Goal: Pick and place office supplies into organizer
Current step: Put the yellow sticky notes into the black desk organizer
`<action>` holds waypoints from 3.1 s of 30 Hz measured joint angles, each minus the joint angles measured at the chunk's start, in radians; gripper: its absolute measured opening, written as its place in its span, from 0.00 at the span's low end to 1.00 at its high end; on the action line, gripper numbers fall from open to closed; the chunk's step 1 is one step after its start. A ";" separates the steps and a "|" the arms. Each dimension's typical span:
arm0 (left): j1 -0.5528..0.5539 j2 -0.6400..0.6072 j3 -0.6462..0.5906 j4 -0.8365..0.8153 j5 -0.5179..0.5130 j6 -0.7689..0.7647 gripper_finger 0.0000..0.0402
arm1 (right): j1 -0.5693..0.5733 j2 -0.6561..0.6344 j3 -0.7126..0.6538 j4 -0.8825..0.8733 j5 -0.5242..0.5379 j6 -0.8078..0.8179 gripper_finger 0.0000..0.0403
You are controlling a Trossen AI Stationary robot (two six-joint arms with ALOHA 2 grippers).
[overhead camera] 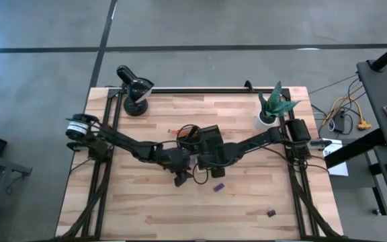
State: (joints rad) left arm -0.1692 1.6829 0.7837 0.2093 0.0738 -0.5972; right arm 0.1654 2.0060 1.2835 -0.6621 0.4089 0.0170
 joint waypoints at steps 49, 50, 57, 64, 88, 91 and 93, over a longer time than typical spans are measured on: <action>-0.024 -0.442 -0.003 -0.266 -0.006 0.055 0.45 | 0.164 0.086 0.088 0.318 -0.351 0.213 0.25; -0.024 -0.440 -0.003 -0.275 -0.006 0.059 0.45 | 0.169 0.086 0.098 0.317 -0.342 0.215 0.25; -0.047 -0.408 -0.009 -0.436 -0.029 0.114 0.45 | 0.175 0.064 0.237 0.273 -0.226 0.207 0.29; -0.084 -0.320 -0.115 -0.219 0.005 0.024 0.45 | 0.191 0.045 0.275 -0.060 -0.175 0.220 0.31; -0.086 0.009 -0.092 0.193 0.052 -0.313 0.45 | 0.225 0.040 0.195 -0.054 -0.305 0.388 0.25; -0.086 0.026 -0.067 0.195 0.040 -0.313 0.45 | 0.225 0.040 0.195 -0.054 -0.305 0.390 0.25; -0.086 0.049 -0.043 0.193 0.025 -0.307 0.45 | 0.225 0.040 0.195 -0.053 -0.305 0.391 0.25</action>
State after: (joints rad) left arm -0.2554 1.7314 0.7411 0.4028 0.0988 -0.9040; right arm 0.3901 2.0460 1.4780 -0.7151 0.1040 0.4080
